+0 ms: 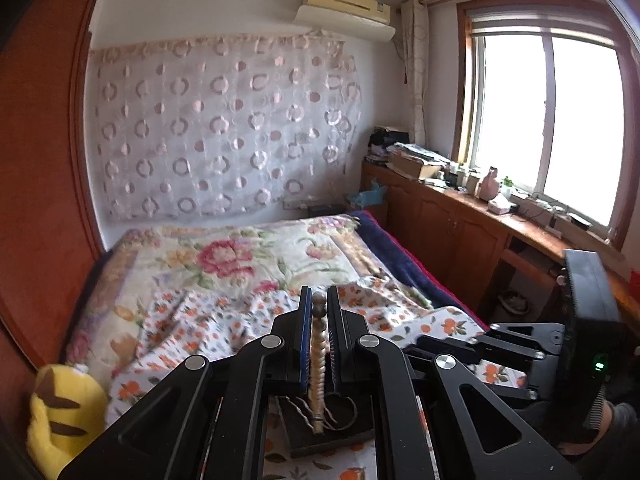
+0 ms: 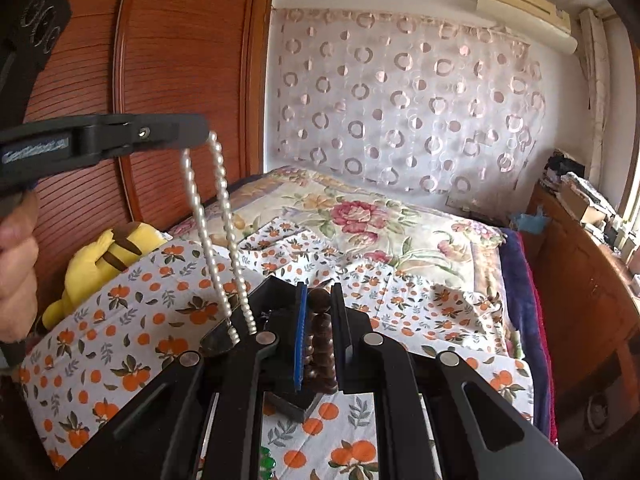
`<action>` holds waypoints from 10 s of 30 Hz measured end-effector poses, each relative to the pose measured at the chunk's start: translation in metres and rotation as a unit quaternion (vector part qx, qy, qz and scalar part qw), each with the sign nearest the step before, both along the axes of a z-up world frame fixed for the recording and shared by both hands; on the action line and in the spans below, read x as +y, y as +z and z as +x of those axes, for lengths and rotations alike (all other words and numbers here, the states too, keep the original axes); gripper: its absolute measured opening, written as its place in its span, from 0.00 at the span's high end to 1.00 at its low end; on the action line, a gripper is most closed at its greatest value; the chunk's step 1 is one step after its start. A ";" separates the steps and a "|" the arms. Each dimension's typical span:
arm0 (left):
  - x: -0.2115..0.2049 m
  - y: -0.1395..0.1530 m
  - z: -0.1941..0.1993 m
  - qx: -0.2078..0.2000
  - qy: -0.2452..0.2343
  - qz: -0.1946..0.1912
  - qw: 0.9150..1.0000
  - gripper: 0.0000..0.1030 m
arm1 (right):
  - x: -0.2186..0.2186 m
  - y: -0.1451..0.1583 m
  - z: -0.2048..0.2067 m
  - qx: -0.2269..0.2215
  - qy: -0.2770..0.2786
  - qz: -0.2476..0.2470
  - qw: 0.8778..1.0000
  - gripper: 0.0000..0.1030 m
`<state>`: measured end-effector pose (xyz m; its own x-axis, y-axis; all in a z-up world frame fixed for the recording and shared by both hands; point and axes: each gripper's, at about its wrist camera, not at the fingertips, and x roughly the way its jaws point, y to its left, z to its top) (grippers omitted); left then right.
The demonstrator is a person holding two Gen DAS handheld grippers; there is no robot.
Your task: Organize jewelry
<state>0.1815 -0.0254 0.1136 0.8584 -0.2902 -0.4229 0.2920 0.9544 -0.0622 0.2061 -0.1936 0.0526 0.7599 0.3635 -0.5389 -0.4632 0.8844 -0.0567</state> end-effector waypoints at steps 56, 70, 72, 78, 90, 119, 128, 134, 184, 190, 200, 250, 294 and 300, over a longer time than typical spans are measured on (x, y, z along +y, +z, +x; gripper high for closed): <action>0.024 -0.203 -0.110 0.205 -0.034 0.095 0.973 0.72 | -0.008 -0.150 -0.100 0.148 0.049 -0.052 0.986 0.72; 0.023 -0.205 -0.111 0.194 -0.029 0.103 0.975 0.96 | -0.009 -0.151 -0.100 0.149 0.048 -0.050 0.986 0.72; 0.027 -0.204 -0.112 0.194 -0.020 0.099 0.976 0.96 | -0.009 -0.151 -0.099 0.150 0.048 -0.050 0.986 0.72; 0.044 -0.187 -0.123 0.174 -0.002 0.056 0.983 0.96 | -0.009 -0.151 -0.100 0.149 0.048 -0.050 0.986 0.72; 0.035 -0.124 -0.131 0.092 -0.003 0.033 0.995 0.96 | -0.008 -0.151 -0.100 0.150 0.048 -0.050 0.986 0.71; -0.003 -0.068 -0.109 0.022 -0.018 0.037 0.999 0.96 | -0.012 -0.102 -0.099 0.071 0.030 -0.045 0.996 0.92; -0.009 -0.060 -0.103 0.016 -0.019 0.042 0.999 0.96 | -0.015 -0.091 -0.093 0.058 0.025 -0.037 0.997 0.92; -0.007 -0.045 -0.095 0.008 -0.020 0.035 0.999 0.96 | -0.020 -0.080 -0.083 0.052 0.017 -0.027 0.998 0.92; -0.029 0.004 0.019 0.003 0.016 0.056 0.998 0.96 | -0.001 -0.090 0.027 0.080 -0.004 -0.002 0.997 0.78; -0.037 0.000 0.023 0.009 0.012 0.066 0.998 0.96 | -0.010 -0.093 0.018 0.076 -0.007 -0.006 0.997 0.78; -0.027 -0.029 0.014 0.036 0.012 0.074 0.997 0.93 | -0.024 -0.092 -0.007 0.076 0.000 0.007 0.997 0.78; 0.041 -0.205 -0.067 0.197 -0.002 0.105 0.975 0.48 | -0.042 -0.150 -0.044 0.147 0.006 -0.053 0.988 0.88; 0.008 -0.135 -0.095 0.103 -0.031 0.049 0.993 0.98 | -0.023 -0.103 -0.066 0.081 0.023 -0.038 0.996 0.89; 0.017 -0.120 -0.096 0.086 -0.023 0.034 0.996 0.98 | -0.016 -0.079 -0.069 0.061 0.032 -0.031 0.997 0.89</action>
<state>0.0857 -0.0086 -0.0069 0.7589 -0.2932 -0.5815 0.3255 0.9442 -0.0513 0.1375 -0.2093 -0.0262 0.6636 0.3725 -0.6487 -0.5259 0.8490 -0.0505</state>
